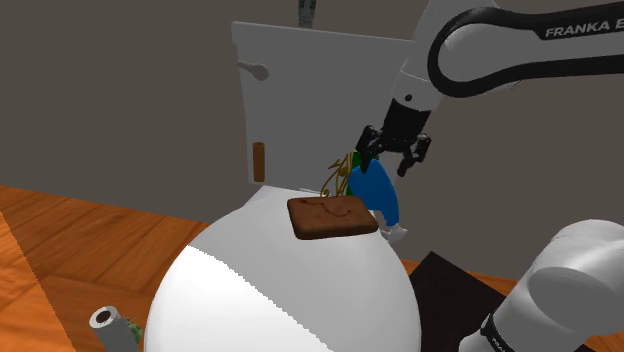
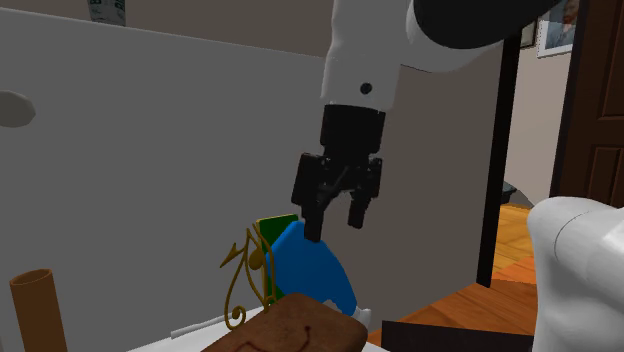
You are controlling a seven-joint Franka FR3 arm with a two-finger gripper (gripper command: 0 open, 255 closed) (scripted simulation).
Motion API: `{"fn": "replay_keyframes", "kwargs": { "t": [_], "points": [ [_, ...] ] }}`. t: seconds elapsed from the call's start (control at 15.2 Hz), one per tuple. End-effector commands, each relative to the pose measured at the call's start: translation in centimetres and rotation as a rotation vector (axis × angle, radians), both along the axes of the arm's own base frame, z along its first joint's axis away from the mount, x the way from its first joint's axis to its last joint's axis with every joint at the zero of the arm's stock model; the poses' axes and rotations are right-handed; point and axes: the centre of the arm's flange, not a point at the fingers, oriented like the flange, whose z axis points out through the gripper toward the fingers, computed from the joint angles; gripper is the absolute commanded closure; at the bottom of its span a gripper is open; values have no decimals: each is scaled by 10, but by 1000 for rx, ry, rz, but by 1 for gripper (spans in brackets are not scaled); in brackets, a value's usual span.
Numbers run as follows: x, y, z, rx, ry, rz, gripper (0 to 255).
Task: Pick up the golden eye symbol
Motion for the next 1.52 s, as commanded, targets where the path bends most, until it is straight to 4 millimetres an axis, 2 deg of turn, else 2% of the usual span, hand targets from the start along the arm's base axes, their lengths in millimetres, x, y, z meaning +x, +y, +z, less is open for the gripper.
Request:
{"fn": "replay_keyframes", "kwargs": {
  "t": [0.0,0.33,0.79,0.92,0.99,1.45],
  "points": [
    [13,11,-9,2,-66,-141,0],
    [55,26,-25,0,-205,-445,0],
    [55,26,-62,0,-205,-444,0],
    [55,26,-65,0,-205,-444,0],
    [55,26,-65,0,-205,-444,255],
    [55,25,-65,0,-205,-444,255]
  ]
}}
